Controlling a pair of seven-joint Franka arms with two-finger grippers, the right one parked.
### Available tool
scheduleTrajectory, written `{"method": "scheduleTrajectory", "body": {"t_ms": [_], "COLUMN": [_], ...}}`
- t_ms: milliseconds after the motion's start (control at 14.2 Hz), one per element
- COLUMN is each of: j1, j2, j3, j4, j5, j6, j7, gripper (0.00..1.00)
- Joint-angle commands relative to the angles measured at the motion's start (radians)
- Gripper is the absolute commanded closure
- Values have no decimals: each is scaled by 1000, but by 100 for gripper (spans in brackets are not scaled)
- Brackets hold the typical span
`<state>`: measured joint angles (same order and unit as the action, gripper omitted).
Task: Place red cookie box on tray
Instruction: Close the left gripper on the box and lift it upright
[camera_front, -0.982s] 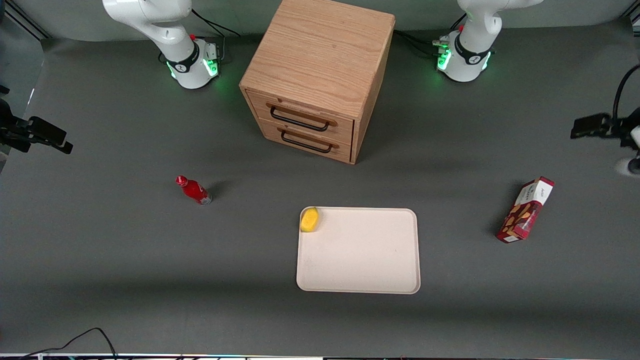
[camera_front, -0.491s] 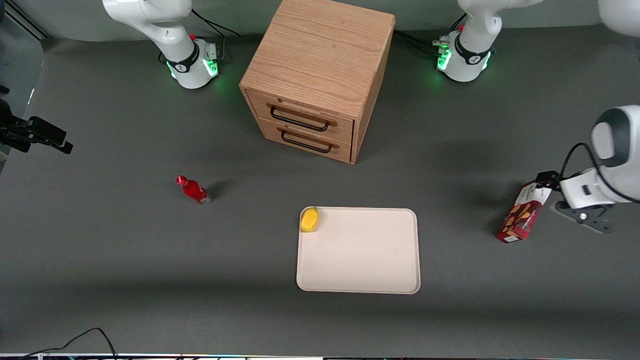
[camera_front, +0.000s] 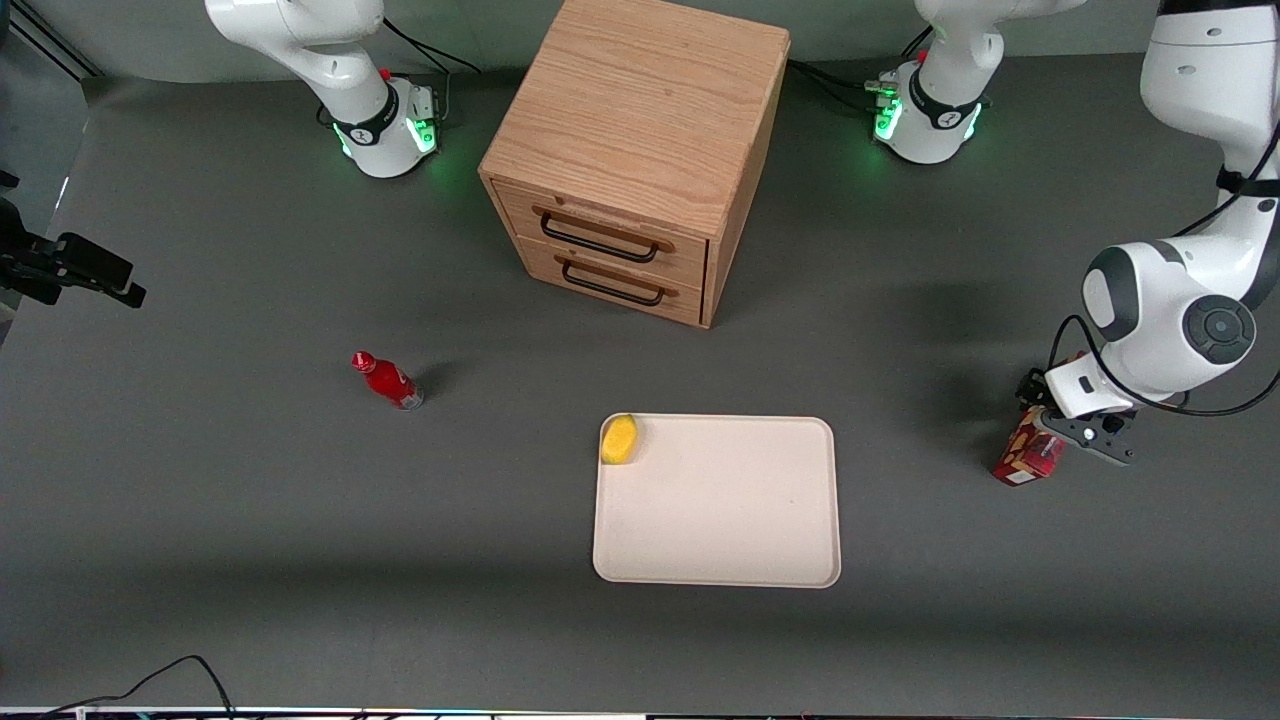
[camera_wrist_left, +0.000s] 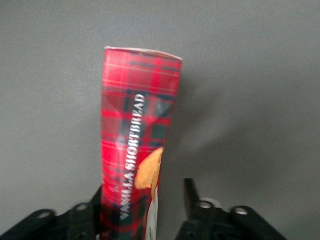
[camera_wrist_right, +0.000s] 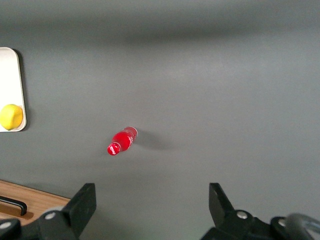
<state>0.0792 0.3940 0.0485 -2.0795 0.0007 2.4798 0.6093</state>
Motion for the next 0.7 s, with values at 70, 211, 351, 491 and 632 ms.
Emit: {"method": "scheduleTrajectory", "body": {"t_ms": [70,211,351,491,632], "j1": [-9,-13,-18,-21,-21], "j2": [-44,-63,-76,-66,-64], "j3": [5,-1,-25,-87,-204], "j4": [80,198,402,626,712], "j5": [-42,-50,-61,-56,-48], "j6": [-169,-342,-633,-892,-973], "j7": [18,-8,-109,-304,-568], "gripper": [100,100,100,100,100]}}
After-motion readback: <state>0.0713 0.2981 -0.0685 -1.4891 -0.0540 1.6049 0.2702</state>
